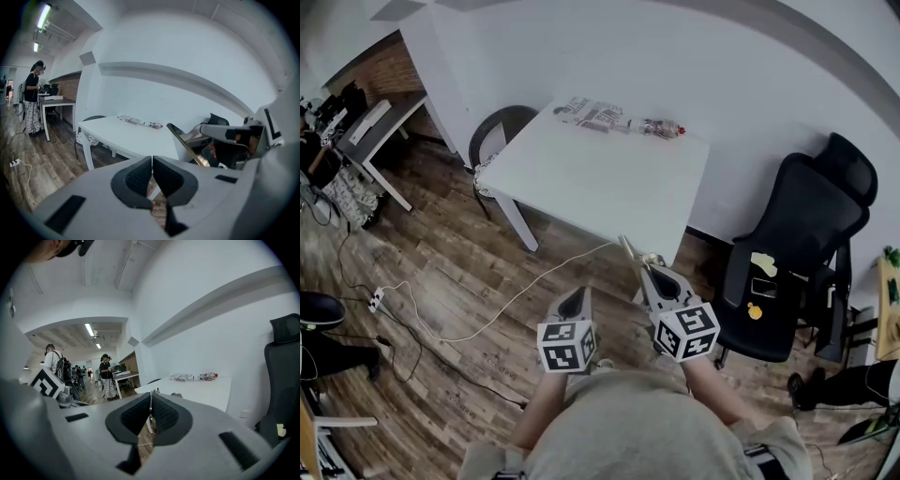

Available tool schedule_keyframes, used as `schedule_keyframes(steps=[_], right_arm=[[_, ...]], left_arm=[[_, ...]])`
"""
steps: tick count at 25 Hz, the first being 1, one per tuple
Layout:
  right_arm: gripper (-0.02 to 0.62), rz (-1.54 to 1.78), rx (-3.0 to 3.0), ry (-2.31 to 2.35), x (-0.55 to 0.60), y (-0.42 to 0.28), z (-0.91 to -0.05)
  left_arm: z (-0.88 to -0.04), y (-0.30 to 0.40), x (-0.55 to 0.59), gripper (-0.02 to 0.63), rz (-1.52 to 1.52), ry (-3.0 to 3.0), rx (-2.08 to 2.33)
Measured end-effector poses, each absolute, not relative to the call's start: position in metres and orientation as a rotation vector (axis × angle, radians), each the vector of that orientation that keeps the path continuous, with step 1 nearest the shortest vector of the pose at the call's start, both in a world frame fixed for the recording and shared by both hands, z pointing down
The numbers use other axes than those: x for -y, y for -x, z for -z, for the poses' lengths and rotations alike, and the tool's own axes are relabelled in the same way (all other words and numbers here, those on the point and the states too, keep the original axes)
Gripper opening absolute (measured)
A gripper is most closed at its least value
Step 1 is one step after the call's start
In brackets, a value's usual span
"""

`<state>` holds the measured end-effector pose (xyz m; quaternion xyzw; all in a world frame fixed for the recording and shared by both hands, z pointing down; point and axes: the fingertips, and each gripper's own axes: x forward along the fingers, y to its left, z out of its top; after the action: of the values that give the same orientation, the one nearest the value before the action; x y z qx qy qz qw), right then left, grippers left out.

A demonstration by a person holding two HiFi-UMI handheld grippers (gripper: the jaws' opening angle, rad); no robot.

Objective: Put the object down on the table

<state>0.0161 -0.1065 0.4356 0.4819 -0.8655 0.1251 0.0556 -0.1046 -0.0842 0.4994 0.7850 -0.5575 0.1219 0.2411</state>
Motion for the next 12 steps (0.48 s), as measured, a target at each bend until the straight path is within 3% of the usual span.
schedule_keyframes(steps=[12], right_arm=[[0.009, -0.388, 2.587, -1.524, 0.147, -0.007, -0.442]], left_arm=[[-0.508, 0.131, 0.122, 0.011, -0.342, -2.136, 1.508]])
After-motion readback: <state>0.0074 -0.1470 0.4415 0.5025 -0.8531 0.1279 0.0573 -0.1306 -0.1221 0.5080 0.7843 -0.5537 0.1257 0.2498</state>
